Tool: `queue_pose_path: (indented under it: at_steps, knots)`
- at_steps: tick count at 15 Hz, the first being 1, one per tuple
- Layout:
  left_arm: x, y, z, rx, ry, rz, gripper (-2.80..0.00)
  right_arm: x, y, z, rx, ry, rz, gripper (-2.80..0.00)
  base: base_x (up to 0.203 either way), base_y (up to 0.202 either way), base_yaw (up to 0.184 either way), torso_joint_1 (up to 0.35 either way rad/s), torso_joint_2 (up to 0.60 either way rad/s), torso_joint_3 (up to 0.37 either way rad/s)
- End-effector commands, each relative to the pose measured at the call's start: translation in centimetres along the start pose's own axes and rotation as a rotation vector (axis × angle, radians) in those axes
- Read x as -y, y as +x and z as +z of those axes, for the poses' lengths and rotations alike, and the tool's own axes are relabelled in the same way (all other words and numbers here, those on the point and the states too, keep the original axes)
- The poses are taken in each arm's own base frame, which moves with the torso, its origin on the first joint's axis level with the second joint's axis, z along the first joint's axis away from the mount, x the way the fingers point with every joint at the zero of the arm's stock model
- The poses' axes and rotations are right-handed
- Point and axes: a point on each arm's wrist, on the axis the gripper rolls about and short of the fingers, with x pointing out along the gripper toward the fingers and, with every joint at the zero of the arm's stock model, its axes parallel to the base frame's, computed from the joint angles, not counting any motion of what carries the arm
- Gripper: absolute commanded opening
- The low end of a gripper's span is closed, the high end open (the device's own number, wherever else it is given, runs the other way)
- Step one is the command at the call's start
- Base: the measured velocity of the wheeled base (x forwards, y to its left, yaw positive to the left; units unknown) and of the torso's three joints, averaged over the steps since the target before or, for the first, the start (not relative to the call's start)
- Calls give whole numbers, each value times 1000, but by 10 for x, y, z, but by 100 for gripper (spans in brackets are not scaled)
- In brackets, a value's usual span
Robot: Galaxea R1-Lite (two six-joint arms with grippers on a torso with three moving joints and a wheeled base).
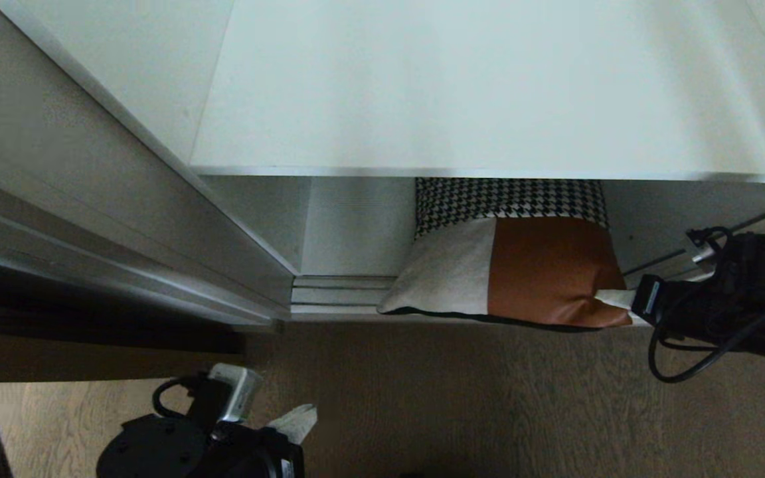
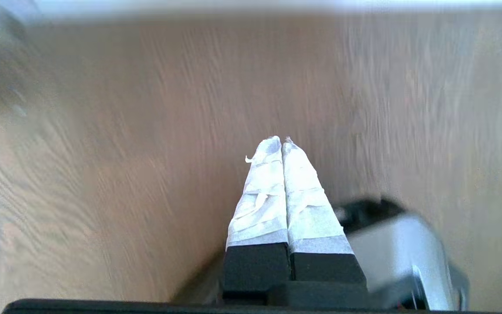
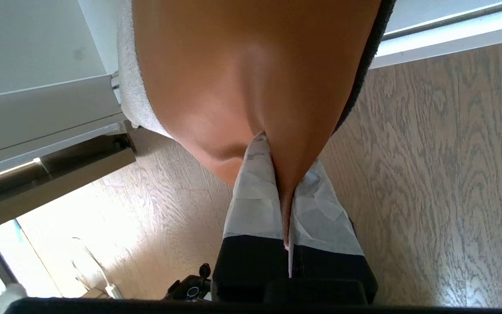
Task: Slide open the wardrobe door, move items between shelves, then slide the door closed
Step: Place the pillow on the higher shelf
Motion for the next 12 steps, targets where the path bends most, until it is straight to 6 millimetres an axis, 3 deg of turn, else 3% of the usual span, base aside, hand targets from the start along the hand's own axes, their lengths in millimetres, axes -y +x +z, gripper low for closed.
queue_pose_path:
  at_steps: [1,6,12]
  knots:
    - [2,-20,24,142,-7,-32,-280,0,-1,-2,-5,6,0,-280,0,0,0,0,0,0]
    - [2,-20,31,144,6,25,-280,-6,-4,-1,2,-5,15,-280,0,0,0,0,0,0]
    - [4,-11,30,-78,81,87,-280,-14,-4,-1,1,-18,31,-280,0,0,0,0,0,0]
